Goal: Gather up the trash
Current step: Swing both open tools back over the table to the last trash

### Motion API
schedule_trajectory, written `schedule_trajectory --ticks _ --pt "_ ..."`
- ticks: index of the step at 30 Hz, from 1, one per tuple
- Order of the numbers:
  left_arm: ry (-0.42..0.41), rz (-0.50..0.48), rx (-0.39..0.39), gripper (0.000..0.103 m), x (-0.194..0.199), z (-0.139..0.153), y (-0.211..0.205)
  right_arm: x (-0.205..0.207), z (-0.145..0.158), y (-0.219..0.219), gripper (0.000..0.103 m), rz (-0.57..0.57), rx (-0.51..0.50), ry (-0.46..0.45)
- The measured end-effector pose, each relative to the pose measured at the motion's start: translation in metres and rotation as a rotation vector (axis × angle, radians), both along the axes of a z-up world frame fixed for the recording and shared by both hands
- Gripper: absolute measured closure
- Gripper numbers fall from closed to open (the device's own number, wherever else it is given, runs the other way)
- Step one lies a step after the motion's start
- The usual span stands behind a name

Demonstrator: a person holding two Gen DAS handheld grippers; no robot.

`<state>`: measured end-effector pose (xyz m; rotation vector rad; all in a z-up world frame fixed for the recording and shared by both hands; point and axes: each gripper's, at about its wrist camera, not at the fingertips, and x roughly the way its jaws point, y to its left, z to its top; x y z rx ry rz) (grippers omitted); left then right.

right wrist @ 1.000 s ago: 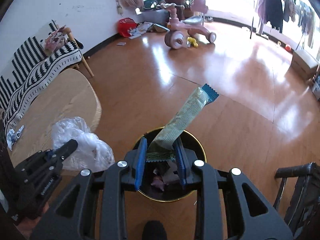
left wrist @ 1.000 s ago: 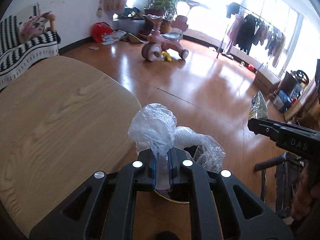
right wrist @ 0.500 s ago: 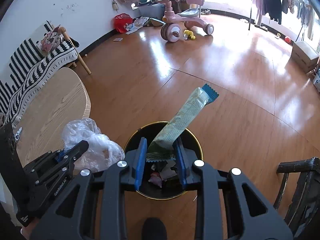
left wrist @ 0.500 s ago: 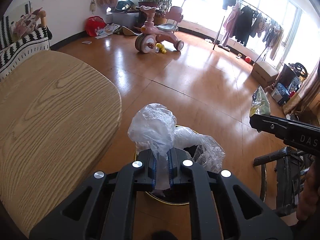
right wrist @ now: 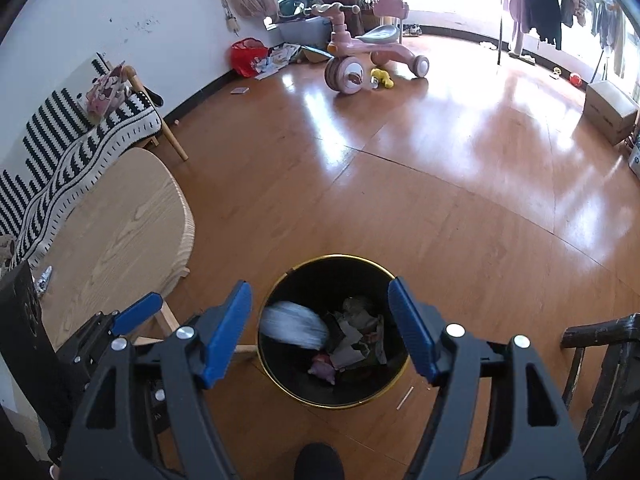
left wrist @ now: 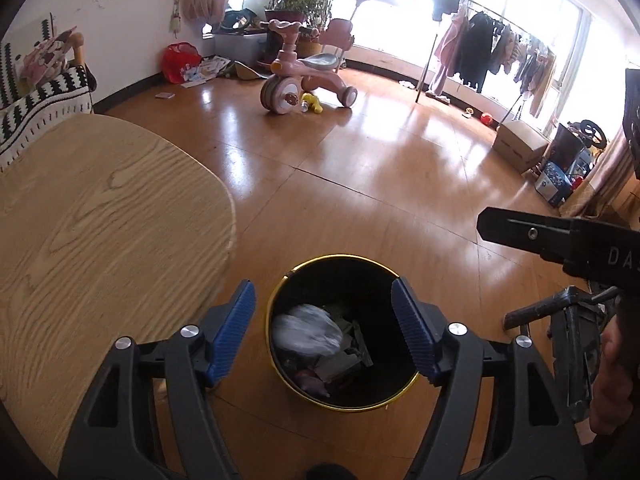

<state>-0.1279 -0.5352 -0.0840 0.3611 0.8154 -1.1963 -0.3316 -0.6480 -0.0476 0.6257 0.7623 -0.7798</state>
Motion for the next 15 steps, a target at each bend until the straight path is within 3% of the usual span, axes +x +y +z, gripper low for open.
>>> schedule_trajectory --ticks 6,10,15 --pt "-0.041 0.07 -0.036 0.02 0.021 0.025 0.035 0.025 0.009 0.017 0.031 0.037 -0.012 -0.028" --pt "-0.072 0.169 -0.047 0.012 0.053 0.045 0.076 0.062 0.017 0.042 0.025 0.098 -0.032 -0.052" --pt "-0.111 0.354 -0.016 0.01 0.106 0.061 0.152 0.124 0.021 0.087 0.021 0.217 -0.04 -0.06"
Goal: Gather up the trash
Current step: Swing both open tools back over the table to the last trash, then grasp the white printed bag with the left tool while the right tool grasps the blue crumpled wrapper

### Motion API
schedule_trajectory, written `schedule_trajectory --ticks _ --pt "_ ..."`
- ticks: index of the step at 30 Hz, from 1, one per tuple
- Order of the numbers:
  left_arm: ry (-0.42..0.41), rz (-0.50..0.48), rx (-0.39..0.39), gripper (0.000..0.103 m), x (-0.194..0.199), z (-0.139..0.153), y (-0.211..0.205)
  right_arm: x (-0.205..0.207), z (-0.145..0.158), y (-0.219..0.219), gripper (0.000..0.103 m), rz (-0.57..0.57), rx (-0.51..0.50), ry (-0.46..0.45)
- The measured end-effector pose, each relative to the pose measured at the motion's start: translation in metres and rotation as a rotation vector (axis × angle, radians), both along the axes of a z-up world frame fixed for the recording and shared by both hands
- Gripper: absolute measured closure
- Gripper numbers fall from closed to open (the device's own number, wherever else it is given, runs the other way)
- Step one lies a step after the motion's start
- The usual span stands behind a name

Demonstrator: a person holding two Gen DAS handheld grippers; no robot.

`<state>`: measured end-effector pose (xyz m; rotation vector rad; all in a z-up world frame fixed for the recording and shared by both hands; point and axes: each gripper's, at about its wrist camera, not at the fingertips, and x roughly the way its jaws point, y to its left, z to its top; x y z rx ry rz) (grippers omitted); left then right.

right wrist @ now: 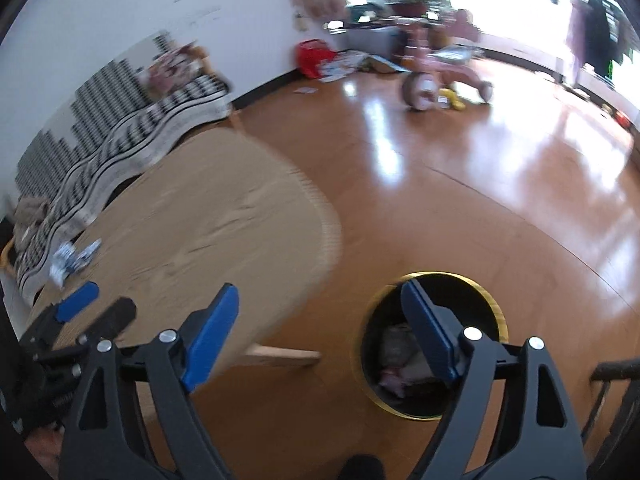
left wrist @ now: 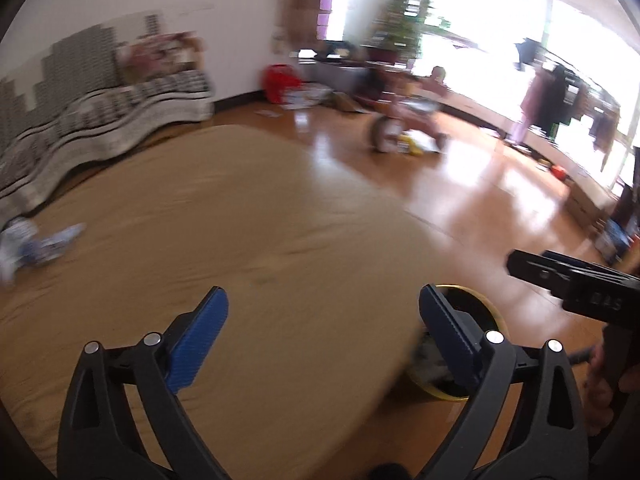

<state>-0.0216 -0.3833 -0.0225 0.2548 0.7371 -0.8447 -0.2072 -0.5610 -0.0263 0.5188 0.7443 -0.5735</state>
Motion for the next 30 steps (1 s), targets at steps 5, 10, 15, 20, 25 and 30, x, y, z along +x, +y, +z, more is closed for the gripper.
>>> schedule_trajectory --ticks 5,10,15,20,25,30 --pt "-0.042 0.203 0.053 0.01 0.055 -0.001 0.101 0.078 0.002 0.072 0.019 0.162 -0.022 0.006" --pt "-0.046 0.353 0.089 0.01 0.094 -0.007 0.199 0.148 0.002 0.15 0.019 0.32 -0.046 0.012" --pt "-0.016 0.473 0.115 0.01 0.117 -0.023 0.278 0.196 -0.005 0.219 0.019 0.448 -0.071 0.028" --pt "0.026 0.539 0.13 0.01 0.126 -0.042 0.329 0.222 -0.018 0.26 0.019 0.525 -0.079 0.051" --pt "0.046 0.547 0.137 0.01 0.131 -0.053 0.34 0.242 -0.032 0.288 0.019 0.605 -0.101 0.088" --pt "0.111 0.537 0.15 0.009 0.152 -0.069 0.336 0.258 -0.05 0.302 0.019 0.688 -0.159 0.133"
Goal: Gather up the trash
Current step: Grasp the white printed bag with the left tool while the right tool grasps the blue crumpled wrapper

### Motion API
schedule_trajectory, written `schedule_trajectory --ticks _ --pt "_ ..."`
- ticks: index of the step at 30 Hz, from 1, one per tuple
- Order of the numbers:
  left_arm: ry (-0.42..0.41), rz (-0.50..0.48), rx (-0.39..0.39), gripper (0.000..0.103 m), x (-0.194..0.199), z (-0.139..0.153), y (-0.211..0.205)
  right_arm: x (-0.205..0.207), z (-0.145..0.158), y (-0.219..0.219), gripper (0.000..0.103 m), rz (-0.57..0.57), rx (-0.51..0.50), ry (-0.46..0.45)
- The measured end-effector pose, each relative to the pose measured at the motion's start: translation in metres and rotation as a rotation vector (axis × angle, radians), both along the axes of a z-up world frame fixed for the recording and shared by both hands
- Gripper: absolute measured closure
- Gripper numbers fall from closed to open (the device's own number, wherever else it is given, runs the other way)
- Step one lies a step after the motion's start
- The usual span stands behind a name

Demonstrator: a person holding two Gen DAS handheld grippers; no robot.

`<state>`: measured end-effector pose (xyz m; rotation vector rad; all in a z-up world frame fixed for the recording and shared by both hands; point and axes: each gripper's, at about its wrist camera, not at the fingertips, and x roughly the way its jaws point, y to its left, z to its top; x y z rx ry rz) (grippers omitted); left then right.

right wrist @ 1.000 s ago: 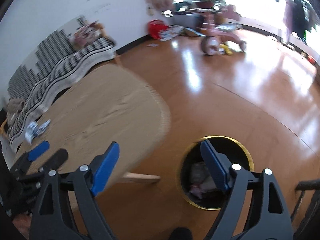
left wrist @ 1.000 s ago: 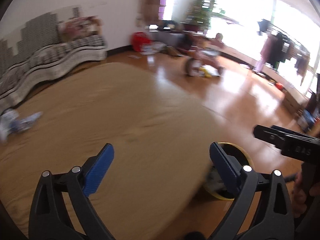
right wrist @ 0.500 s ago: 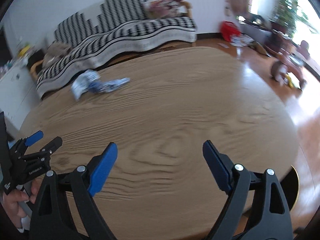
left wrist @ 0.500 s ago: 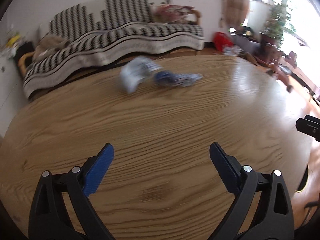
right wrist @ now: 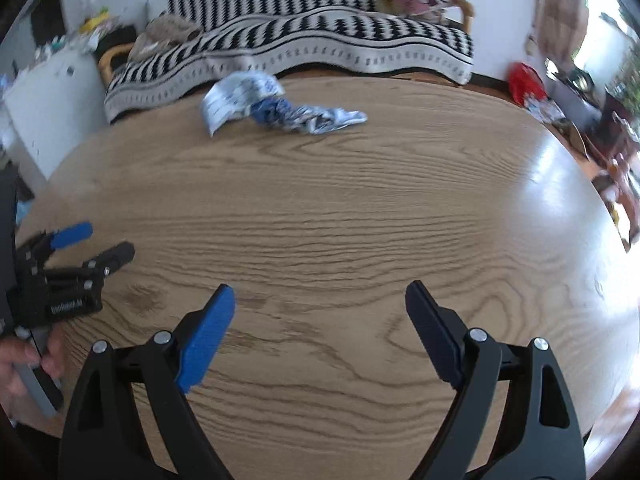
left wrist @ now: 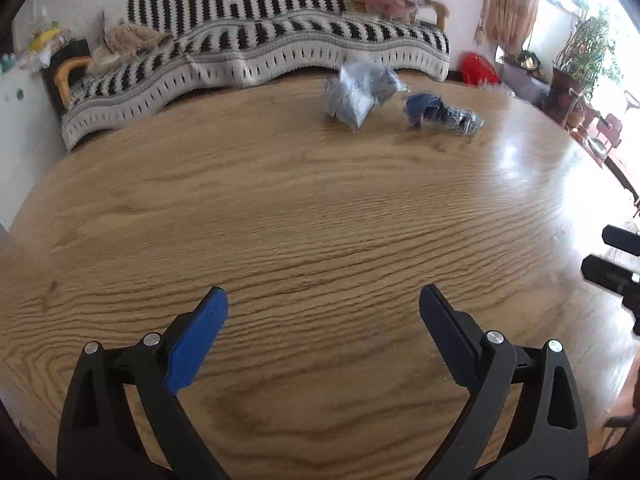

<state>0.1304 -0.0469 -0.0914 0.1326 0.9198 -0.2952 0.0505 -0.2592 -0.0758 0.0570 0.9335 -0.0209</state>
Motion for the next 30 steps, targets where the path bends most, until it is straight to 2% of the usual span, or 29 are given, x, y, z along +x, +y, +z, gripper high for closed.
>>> schedule_trajectory --ticks 3,6,8,9,14,17,20,24,30 --pt "0.008 0.012 -0.017 0.007 0.012 -0.001 -0.004 0.013 -0.009 0.002 0.019 0.042 -0.018 0.008" --pt "0.012 0.01 0.036 0.006 0.028 -0.004 -0.016 0.031 -0.014 0.006 0.017 0.089 -0.1 -0.017" --pt "0.01 -0.009 0.039 0.006 0.039 -0.005 -0.023 0.044 -0.021 0.009 0.013 0.136 -0.151 -0.029" --pt "0.01 -0.018 0.04 0.006 0.048 -0.005 -0.027 0.052 -0.025 0.007 0.009 0.169 -0.148 -0.029" --pt "0.009 -0.023 0.039 0.006 0.088 -0.005 -0.038 0.097 -0.02 -0.009 0.009 0.22 -0.098 -0.042" --pt "0.011 -0.032 0.034 0.006 0.118 -0.005 -0.05 0.13 -0.018 -0.015 0.009 0.239 -0.108 -0.054" --pt "0.01 -0.064 0.038 0.006 0.135 -0.004 -0.064 0.16 -0.019 -0.01 0.009 0.284 -0.163 -0.066" --pt "0.008 -0.105 0.039 0.006 0.153 -0.004 -0.076 0.185 -0.021 0.006 0.009 0.379 -0.29 -0.108" --pt "0.008 -0.129 0.038 0.006 0.178 -0.003 -0.079 0.214 -0.023 0.011 0.009 0.47 -0.221 -0.085"
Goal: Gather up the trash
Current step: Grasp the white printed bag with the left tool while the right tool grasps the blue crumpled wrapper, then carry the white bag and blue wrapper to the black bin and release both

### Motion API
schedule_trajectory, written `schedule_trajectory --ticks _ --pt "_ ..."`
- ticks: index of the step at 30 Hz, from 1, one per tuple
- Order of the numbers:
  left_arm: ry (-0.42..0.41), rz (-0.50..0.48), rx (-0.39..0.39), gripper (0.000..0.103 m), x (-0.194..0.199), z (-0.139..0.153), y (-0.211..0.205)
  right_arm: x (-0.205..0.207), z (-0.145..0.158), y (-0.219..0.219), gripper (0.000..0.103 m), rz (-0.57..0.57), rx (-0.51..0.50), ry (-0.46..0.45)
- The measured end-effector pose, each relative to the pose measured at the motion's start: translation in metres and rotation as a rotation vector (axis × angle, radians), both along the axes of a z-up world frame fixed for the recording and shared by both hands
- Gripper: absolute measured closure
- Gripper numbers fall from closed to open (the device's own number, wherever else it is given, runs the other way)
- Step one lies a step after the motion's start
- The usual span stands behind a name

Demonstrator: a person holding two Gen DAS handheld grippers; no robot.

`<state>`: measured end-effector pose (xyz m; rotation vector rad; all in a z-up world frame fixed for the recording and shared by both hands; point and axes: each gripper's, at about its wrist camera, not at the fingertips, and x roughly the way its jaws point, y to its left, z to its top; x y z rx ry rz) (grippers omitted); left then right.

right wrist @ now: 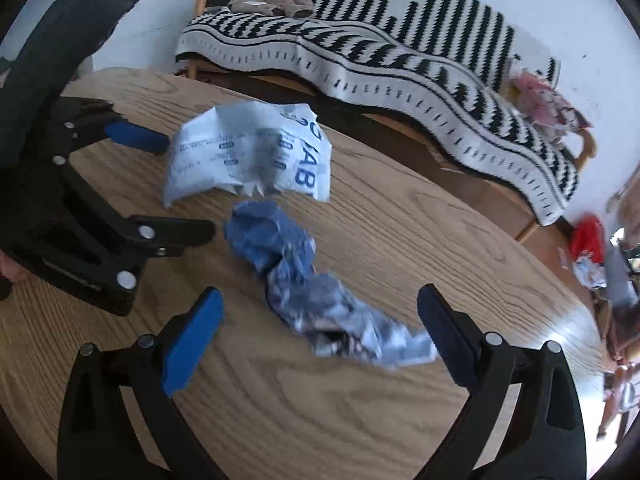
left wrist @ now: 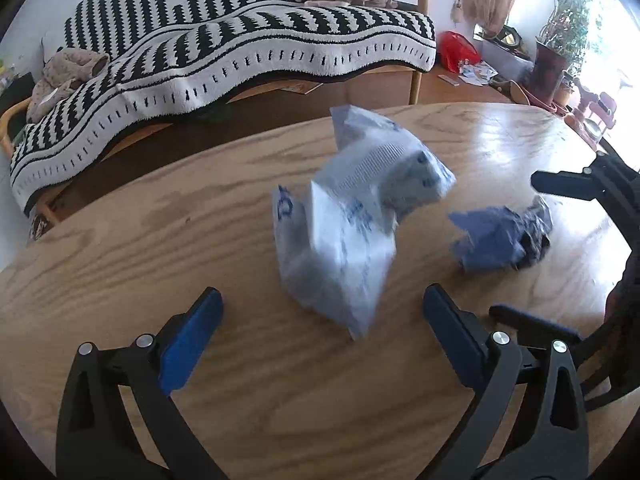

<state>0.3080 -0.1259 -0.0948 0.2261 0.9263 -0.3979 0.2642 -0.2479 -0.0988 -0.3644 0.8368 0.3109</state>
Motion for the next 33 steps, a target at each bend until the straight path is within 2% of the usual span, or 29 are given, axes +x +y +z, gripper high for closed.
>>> schedule_trajectory --ticks 2,4,5,6,7,9,11,14,19,25,29,33 --pt "0.0 0.001 -0.001 0.006 0.008 0.0 -0.001 0.005 0.0 -0.001 0.015 0.008 0.04 0.028" --pt "-0.001 0.005 -0.003 0.007 0.01 0.0 -0.001 0.006 0.001 -0.004 0.046 0.004 0.072 0.033" --pt "-0.004 0.005 -0.003 0.007 0.011 0.0 -0.001 0.006 0.003 -0.005 0.053 -0.002 0.08 0.033" --pt "-0.007 0.004 -0.004 0.013 0.01 0.001 -0.002 0.004 0.003 -0.005 0.057 -0.007 0.087 0.036" --pt "-0.022 0.0 -0.009 0.033 0.008 0.003 -0.002 0.001 0.003 -0.005 0.059 -0.011 0.088 0.034" --pt "-0.049 -0.006 -0.016 0.059 0.002 0.007 -0.001 -0.01 0.004 -0.003 0.061 -0.022 0.086 0.031" --pt "-0.049 -0.01 -0.019 0.063 -0.007 0.007 0.0 -0.026 0.004 -0.004 0.061 -0.051 0.095 0.032" --pt "-0.048 -0.015 -0.026 0.064 -0.027 0.007 0.005 -0.067 0.008 -0.011 0.062 -0.117 0.138 0.051" --pt "-0.041 -0.019 -0.03 0.065 -0.089 0.012 0.017 -0.16 0.016 -0.02 0.062 -0.214 0.166 0.068" --pt "-0.047 -0.05 -0.039 0.065 -0.178 0.039 0.019 -0.262 0.033 -0.026 0.062 -0.309 0.192 0.071" --pt "-0.063 -0.072 -0.056 0.065 -0.228 0.058 0.014 -0.31 0.049 -0.038 0.062 -0.362 0.212 0.04" --pt "-0.056 -0.091 -0.078 0.065 -0.264 0.063 0.01 -0.345 0.06 -0.056 0.062 -0.42 0.251 0.01"
